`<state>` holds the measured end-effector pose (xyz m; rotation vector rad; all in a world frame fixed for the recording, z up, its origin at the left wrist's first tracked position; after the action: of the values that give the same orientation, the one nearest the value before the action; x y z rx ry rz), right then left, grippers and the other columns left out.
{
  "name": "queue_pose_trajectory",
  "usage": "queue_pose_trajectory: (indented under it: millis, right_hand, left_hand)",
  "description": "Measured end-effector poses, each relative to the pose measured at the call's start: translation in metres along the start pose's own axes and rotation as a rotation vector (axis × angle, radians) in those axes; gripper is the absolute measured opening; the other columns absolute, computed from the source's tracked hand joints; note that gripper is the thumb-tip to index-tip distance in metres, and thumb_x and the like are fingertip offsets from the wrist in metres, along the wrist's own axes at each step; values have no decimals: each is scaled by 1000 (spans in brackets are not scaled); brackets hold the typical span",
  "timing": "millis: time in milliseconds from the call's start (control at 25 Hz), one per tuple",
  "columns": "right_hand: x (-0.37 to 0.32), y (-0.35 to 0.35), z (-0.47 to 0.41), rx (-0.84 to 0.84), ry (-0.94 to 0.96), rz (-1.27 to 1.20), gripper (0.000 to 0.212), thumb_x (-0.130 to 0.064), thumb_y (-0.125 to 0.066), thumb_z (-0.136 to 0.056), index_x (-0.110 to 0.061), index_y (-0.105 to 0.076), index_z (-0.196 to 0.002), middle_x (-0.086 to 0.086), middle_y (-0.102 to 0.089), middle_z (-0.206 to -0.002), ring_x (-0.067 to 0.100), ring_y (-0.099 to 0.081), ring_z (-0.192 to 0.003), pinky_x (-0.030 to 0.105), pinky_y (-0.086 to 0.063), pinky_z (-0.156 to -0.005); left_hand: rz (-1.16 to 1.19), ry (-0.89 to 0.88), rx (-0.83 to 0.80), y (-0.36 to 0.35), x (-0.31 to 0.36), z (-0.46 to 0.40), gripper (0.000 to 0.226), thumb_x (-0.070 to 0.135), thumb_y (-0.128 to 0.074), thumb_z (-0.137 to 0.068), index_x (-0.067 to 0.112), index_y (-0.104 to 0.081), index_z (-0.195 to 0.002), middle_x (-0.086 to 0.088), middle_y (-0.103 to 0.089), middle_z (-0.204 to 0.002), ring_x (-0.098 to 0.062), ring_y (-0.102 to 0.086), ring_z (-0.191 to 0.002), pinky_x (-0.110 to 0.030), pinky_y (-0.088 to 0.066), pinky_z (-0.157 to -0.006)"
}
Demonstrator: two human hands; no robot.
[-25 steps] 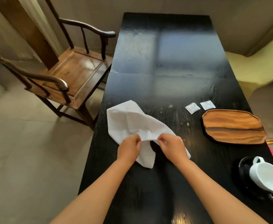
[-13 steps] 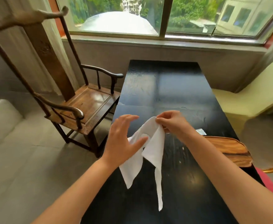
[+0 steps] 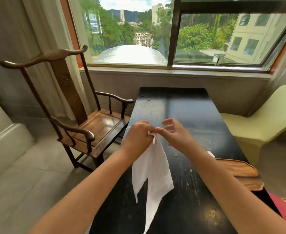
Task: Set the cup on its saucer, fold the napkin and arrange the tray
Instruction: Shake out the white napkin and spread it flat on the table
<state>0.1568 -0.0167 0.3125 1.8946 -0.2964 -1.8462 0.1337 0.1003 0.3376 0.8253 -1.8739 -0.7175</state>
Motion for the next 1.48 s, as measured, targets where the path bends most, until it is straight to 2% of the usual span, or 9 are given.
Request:
queue_pose_trajectory:
  millis: [80, 200, 360, 600, 800, 1000, 1200, 1360, 1480]
  right_hand:
    - [-1, -1, 23, 73, 80, 95, 42, -45, -70, -74, -26, -45, -102, -2, -53, -104, 14, -55, -93, 29, -49, -73]
    - [11, -12, 41, 123, 117, 159, 44, -39, -74, -68, -28, -42, -96, -6, -54, -94, 13, -58, -83, 32, -53, -70]
    - [36, 6, 40, 285, 141, 218, 11, -20, -64, -78, -22, -53, -78, -6, -61, -73, 14, -62, -68, 27, -51, -61]
    - [63, 38, 27, 187, 142, 372, 7, -12, -64, -80, -14, -68, -75, -2, -64, -67, 10, -56, -66, 6, -35, -54]
    - [22, 76, -6, 230, 349, 590, 8, -7, -63, -79, -7, -71, -78, 10, -72, -78, 23, -64, -75, 28, -42, -64]
    - [18, 78, -30, 160, 365, 880, 17, -3, -51, -85, -4, -67, -82, 16, -67, -85, 36, -61, -80, 34, -43, -62]
    - [-11, 108, -44, 295, 437, 1020, 16, 0, -54, -83, -2, -68, -78, 18, -62, -76, 37, -60, -68, 43, -53, -64]
    - [-31, 132, -24, 505, 516, 1086, 13, -2, -55, -84, -1, -65, -74, 17, -62, -65, 34, -57, -57, 40, -50, -63]
    - [-18, 124, -2, 553, 553, 1081, 14, -7, -56, -86, -1, -64, -76, 16, -64, -62, 32, -58, -55, 41, -50, -69]
  left_hand:
    - [-7, 130, -72, -4, 0, -20, 21, 2, -57, -83, 9, -73, -96, -4, -65, -90, -13, -56, -80, -11, -39, -63]
    - [-14, 144, -205, -14, 9, -37, 14, 1, -60, -81, 8, -69, -88, 3, -57, -83, -12, -55, -79, -8, -34, -53]
    - [-58, 126, -407, -12, 13, -41, 4, 12, -68, -80, 16, -68, -80, 6, -58, -77, -7, -55, -71, -10, -40, -52]
    - [26, 150, -683, 3, -30, -30, 3, 25, -72, -78, 25, -73, -75, 9, -68, -76, -3, -61, -71, -16, -49, -66]
    - [-32, 239, -831, 2, -88, -11, 8, 29, -71, -79, 21, -74, -78, 3, -70, -80, -8, -63, -74, -19, -51, -67]
    - [-174, 253, -649, 25, -118, -27, 6, 22, -71, -80, 22, -71, -74, 5, -67, -78, -8, -61, -71, -18, -48, -61]
    - [-305, 65, -234, 68, -104, -69, 11, 13, -64, -84, 11, -74, -86, -5, -71, -89, -15, -63, -73, -27, -51, -71]
    - [-302, -130, 29, 94, -78, -65, 16, 11, -59, -88, 6, -73, -95, -9, -71, -90, -20, -63, -79, -33, -52, -77]
    - [-285, -245, 162, 93, -75, -34, 15, 11, -61, -87, 6, -73, -93, -10, -71, -87, -24, -65, -79, -34, -52, -71]
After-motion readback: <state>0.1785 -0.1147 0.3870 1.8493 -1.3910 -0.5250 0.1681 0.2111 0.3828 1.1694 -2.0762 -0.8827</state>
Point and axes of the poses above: each hand's wrist, its own z-axis away from the middle knuckle, its own y-axis out of the back of the hand, x = y × z, the point moved 8 cm from there along -z, towards the middle knuckle
